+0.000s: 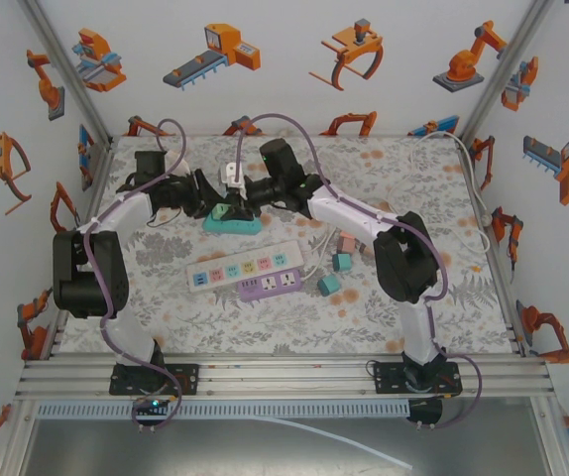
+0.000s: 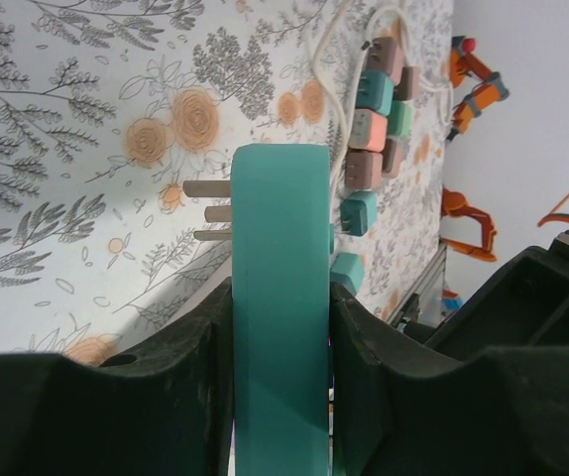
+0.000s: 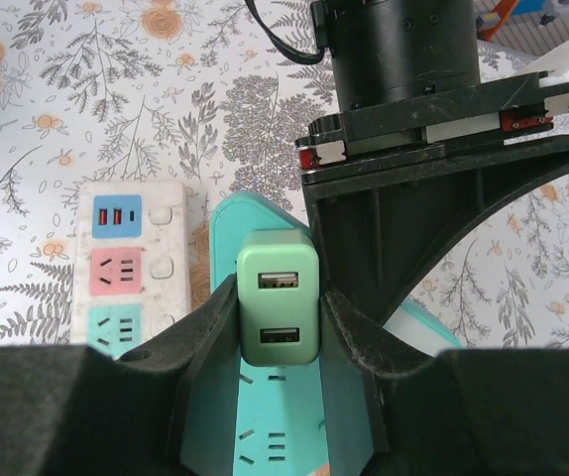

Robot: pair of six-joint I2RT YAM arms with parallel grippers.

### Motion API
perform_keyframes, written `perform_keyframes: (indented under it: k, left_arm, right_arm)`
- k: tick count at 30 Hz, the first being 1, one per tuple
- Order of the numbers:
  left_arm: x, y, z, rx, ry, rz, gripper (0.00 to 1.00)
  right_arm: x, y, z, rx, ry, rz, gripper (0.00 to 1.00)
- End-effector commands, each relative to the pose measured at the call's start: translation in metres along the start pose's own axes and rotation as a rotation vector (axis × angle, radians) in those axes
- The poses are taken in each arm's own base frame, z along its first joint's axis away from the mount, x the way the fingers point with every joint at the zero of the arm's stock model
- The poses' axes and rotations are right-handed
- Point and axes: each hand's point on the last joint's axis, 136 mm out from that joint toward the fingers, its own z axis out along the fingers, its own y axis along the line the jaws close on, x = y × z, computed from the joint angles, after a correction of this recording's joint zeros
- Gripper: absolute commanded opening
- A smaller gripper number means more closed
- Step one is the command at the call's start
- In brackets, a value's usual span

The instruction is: Pull the plug off the socket

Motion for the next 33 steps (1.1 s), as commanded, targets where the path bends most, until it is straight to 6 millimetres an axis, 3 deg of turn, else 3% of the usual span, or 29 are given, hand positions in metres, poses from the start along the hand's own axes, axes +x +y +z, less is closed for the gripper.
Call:
perform_keyframes:
  k: [1, 7, 11, 13, 17, 19, 22, 26, 33]
  left_arm:
    - [0.026, 0.021, -0.002, -0.122, 0.097, 0.045, 0.27]
    - [0.017, 0.015, -0.007, -0.129, 0.085, 0.078, 0.30]
    - [0.011, -0.001, -0.002, -0.044, 0.079, 0.041, 0.57]
    - [0.013, -0.006, 0.003, -0.016, 0.089, 0.030, 0.63]
    - [0.024, -0.005, 0.016, -0.012, 0.130, 0.012, 0.64]
    - [0.028, -0.004, 0.021, -0.007, 0.149, -0.006, 0.62]
    - [0.032, -0.010, 0.028, 0.025, 0.179, -0.021, 0.46]
    - [0.037, -0.002, 0.033, -0.003, 0.203, -0.049, 0.28]
    - [0.040, 0.011, 0.022, -0.112, 0.239, 0.036, 0.20]
  right_arm:
    - [-0.064, -0.039, -0.041, 0.172, -0.106, -0.189, 0.23]
    - [-0.061, -0.038, -0.045, 0.177, -0.102, -0.186, 0.22]
    - [-0.050, -0.032, -0.043, 0.157, -0.082, -0.191, 0.22]
    - [-0.045, -0.029, -0.042, 0.144, -0.069, -0.202, 0.22]
    - [-0.046, -0.030, -0.041, 0.134, -0.072, -0.219, 0.22]
    - [-0.048, -0.031, -0.041, 0.132, -0.079, -0.227, 0.22]
    - [-0.049, -0.032, -0.040, 0.134, -0.080, -0.232, 0.22]
    - [-0.047, -0.037, -0.042, 0.165, -0.050, -0.251, 0.21]
    - [-0.055, -0.046, -0.062, 0.229, -0.037, -0.246, 0.21]
